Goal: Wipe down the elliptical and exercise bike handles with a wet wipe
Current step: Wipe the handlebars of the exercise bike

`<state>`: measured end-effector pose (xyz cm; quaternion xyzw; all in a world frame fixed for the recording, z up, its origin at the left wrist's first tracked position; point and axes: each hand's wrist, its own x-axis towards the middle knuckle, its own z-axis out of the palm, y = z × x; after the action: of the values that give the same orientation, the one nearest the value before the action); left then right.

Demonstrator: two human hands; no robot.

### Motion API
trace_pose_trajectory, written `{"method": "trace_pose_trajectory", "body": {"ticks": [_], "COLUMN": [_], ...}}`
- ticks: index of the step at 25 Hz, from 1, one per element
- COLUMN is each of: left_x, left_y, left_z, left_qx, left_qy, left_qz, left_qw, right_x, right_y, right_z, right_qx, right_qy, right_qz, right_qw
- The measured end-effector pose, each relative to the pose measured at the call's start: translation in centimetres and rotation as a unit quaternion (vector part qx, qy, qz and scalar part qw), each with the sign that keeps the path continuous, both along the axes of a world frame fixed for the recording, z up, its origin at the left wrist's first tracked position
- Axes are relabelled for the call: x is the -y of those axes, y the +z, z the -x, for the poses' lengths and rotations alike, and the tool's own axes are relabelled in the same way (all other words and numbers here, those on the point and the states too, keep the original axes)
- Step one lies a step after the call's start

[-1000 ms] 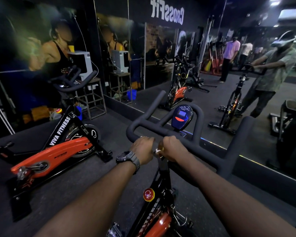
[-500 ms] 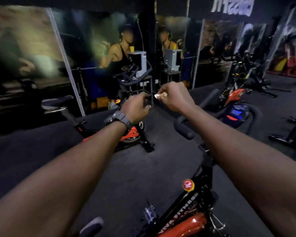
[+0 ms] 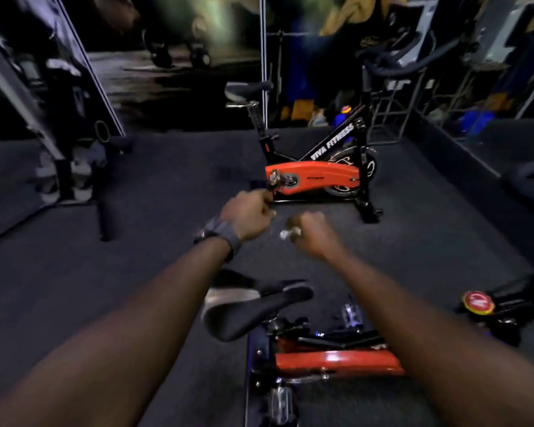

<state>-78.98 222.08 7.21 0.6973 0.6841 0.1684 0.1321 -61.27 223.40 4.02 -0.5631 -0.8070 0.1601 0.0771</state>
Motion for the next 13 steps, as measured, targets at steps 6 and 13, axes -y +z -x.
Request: {"method": "trace_pose_trajectory", "body": {"ticks": [6, 13], "left_x": [9.5, 11.6], "left_y": [-11.3, -14.7], "left_z": [5.9, 6.8], "left_qx": [-0.069, 0.009], "left_qy": [0.067, 0.098], "left_qz": [0.154, 0.115], "left_qw": [0.983, 0.988], "right_x": [8.6, 9.5], "right_y": [-9.4, -10.0], "right_z": [8.5, 12.3], "right_qx": [0.008, 0.030], "right_qy": [0.037, 0.076], "right_qz": [0.096, 0.050], "right_qw": [0.995, 0.995]}}
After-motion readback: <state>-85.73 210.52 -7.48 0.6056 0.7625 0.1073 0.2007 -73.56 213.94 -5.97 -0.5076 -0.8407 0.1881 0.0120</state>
